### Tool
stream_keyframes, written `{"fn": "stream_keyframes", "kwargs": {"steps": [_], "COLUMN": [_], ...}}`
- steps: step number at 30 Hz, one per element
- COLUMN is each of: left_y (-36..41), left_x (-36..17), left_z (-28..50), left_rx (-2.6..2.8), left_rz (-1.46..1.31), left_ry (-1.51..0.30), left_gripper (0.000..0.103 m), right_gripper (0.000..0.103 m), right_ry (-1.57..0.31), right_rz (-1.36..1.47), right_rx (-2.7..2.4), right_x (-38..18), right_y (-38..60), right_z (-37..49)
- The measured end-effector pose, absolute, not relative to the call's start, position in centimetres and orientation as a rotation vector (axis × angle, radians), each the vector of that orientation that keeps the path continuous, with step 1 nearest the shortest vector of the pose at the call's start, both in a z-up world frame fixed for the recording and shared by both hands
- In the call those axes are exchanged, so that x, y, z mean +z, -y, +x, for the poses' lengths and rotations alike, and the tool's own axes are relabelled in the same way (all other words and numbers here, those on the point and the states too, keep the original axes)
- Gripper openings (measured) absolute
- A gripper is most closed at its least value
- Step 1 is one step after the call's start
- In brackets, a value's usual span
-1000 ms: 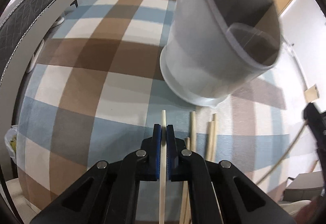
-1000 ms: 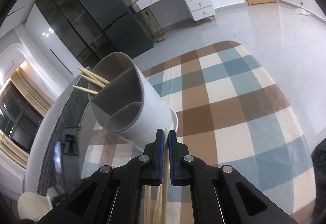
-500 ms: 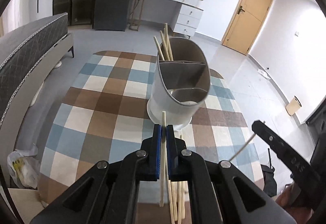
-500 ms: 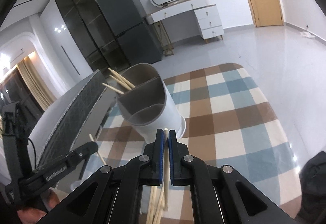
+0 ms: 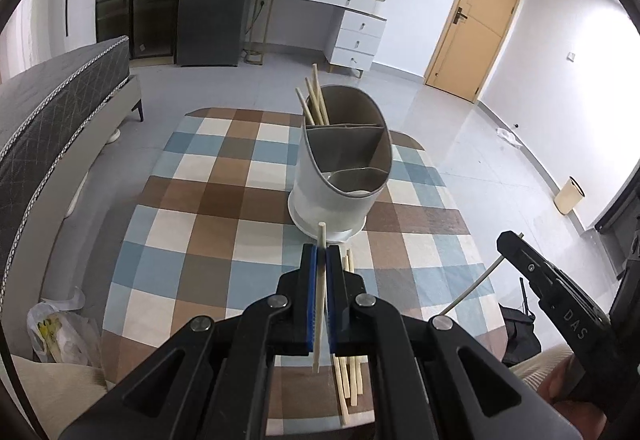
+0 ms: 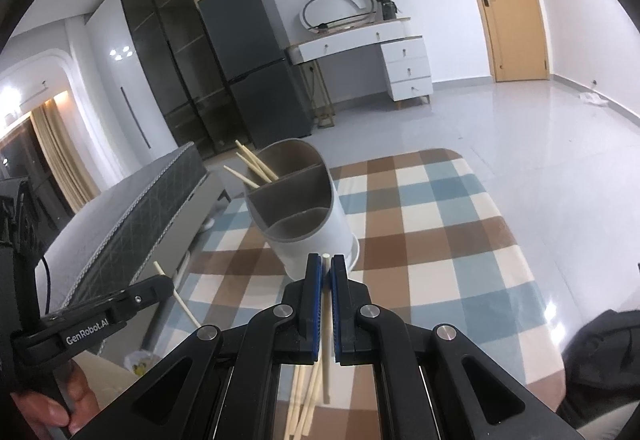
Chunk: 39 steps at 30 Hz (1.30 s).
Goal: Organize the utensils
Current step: 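Lift both tools over the utensil holder and drop the chopsticks in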
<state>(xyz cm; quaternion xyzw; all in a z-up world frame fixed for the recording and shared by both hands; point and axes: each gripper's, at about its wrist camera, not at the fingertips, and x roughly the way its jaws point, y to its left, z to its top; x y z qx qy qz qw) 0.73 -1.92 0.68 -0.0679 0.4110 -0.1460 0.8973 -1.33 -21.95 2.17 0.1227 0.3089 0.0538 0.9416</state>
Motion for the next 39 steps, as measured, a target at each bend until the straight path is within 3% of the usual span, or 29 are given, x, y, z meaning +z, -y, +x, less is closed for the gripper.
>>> {"fn": "stream_keyframes", "kwargs": {"steps": [15, 39], "left_y": [2.9, 3.9], "left_x": [6.0, 11.9], "left_z": [1.4, 11.4], "left_rx": [-0.318, -0.353], "left_rz": [-0.132, -0.199], "left_ry": [-0.803, -0.745], "left_gripper": [0.000, 0.000], "right_gripper": [0.004, 0.004], "right_ry": [-0.537, -0.487], "right_rz": [0.204, 0.169], "right_rx": [0.136, 0.217], "right_x": [7.6, 14.4], "right_y": [22.2, 22.4], "right_z": [-1.6, 10.7]}}
